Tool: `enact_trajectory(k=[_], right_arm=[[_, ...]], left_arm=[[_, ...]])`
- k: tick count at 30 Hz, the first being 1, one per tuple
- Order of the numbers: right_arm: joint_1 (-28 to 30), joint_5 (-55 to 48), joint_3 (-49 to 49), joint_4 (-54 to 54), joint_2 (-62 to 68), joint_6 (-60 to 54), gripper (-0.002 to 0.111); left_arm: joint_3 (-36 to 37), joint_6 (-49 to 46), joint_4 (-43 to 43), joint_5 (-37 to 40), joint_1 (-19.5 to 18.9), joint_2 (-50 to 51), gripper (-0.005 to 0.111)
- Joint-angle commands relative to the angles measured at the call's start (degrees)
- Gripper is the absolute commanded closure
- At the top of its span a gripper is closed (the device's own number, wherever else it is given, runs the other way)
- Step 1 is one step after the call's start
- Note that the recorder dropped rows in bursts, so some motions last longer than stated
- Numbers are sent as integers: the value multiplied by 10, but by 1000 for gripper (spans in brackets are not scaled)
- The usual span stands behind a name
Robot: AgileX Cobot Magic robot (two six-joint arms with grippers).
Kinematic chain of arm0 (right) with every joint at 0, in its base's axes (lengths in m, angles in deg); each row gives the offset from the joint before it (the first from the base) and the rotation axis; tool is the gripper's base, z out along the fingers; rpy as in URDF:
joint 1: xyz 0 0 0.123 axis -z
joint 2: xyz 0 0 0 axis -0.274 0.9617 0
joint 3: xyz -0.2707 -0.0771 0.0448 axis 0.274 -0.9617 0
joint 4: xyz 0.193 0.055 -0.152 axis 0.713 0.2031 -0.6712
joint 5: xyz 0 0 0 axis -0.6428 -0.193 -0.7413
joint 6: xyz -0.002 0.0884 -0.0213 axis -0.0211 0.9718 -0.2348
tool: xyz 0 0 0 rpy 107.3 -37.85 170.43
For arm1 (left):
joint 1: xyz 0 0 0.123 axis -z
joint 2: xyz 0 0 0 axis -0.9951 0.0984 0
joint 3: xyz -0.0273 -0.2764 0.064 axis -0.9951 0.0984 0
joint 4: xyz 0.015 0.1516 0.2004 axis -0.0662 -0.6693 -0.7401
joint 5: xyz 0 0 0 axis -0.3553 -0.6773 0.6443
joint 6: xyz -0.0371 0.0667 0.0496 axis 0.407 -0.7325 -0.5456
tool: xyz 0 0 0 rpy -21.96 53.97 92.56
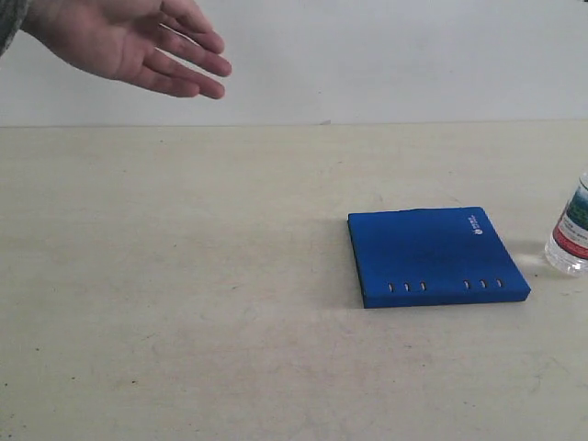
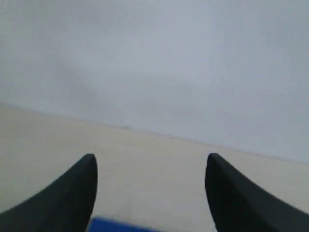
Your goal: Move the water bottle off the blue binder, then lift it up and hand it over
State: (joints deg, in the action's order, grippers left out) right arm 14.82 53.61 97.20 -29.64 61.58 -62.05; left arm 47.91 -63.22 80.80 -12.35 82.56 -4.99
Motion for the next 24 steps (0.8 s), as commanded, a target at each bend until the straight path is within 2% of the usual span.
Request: enact_trajectory(k=[1, 4, 7, 11, 12, 15, 16, 17, 20, 24], right_arm=[[-37, -221, 2, -13, 11, 5, 50], [-79, -258, -22, -14, 34, 18, 50], [-143, -216, -82, -21, 93, 78, 50], [-160, -225, -101, -59, 150, 159, 50], [-160, -221, -101, -75, 157, 180, 50], [-160, -189, -101, -130, 179, 254, 50], [-160, -161, -101, -155, 194, 273, 50], [-160, -145, -100, -161, 206, 274, 50], [-160, -116, -100, -162, 234, 279, 50], [-160, -59, -100, -193, 236, 283, 50]], left_arm=[[0, -3, 3, -6, 4, -2, 102], [0, -4, 2, -6, 4, -2, 102], [0, -12, 0, -6, 4, -2, 102], [0, -5, 14, -33, 4, -2, 102], [0, 10, 45, -42, 4, -2, 102], [0, 64, 217, -71, 4, -2, 102], [0, 65, 305, -67, 4, -2, 102], [0, 65, 340, -57, 4, -2, 102], [0, 65, 366, -12, 4, -2, 102], [0, 64, 369, -12, 4, -2, 102]])
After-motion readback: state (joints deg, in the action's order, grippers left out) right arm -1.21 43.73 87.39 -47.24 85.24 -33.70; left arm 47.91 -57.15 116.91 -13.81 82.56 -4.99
